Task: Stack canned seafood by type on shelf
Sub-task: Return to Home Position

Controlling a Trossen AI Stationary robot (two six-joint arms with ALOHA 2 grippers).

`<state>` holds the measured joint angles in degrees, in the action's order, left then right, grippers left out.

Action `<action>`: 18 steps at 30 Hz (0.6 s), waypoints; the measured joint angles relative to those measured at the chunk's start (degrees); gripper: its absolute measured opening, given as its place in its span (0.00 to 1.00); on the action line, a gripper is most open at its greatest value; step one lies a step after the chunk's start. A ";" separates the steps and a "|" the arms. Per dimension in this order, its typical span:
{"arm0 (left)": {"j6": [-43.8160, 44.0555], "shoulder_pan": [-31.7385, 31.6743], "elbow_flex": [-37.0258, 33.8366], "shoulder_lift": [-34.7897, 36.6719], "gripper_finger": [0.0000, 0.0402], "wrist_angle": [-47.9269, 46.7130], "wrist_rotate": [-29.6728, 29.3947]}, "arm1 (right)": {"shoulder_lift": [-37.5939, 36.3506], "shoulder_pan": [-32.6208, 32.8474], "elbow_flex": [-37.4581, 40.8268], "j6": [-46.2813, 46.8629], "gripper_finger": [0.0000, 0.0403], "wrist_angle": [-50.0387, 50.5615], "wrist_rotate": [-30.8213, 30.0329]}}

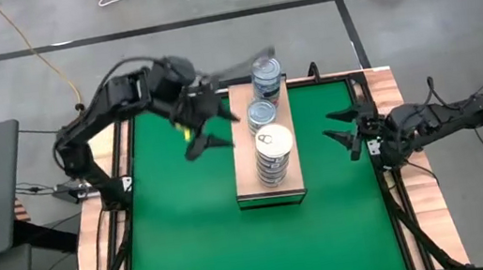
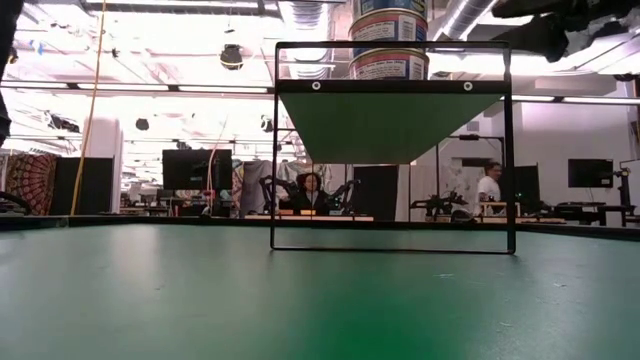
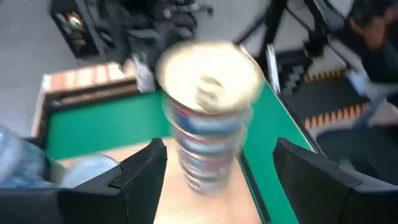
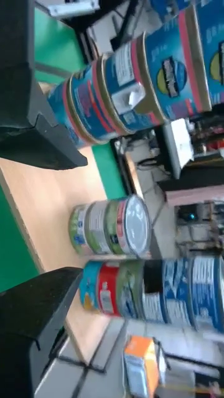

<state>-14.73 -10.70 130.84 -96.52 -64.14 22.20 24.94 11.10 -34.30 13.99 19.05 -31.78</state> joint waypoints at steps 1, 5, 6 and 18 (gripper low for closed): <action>-0.54 1.06 -1.79 0.91 0.69 -0.35 -0.80 | -1.02 0.50 0.79 -0.39 0.73 -0.23 -1.19; -1.24 4.27 -13.50 6.95 0.63 2.60 -3.38 | -5.69 1.39 4.45 -2.35 0.73 -3.70 -3.33; -1.17 4.69 -17.23 8.95 0.62 4.65 -3.61 | -6.78 1.37 4.92 -2.52 0.73 -4.88 -3.34; 10.24 5.77 -65.33 36.97 0.58 34.01 -2.48 | -15.18 1.26 11.77 -6.05 0.73 -16.74 -6.76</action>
<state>-4.49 -4.93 65.51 -59.56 -30.13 19.73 9.76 12.36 -22.53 7.95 2.30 -38.54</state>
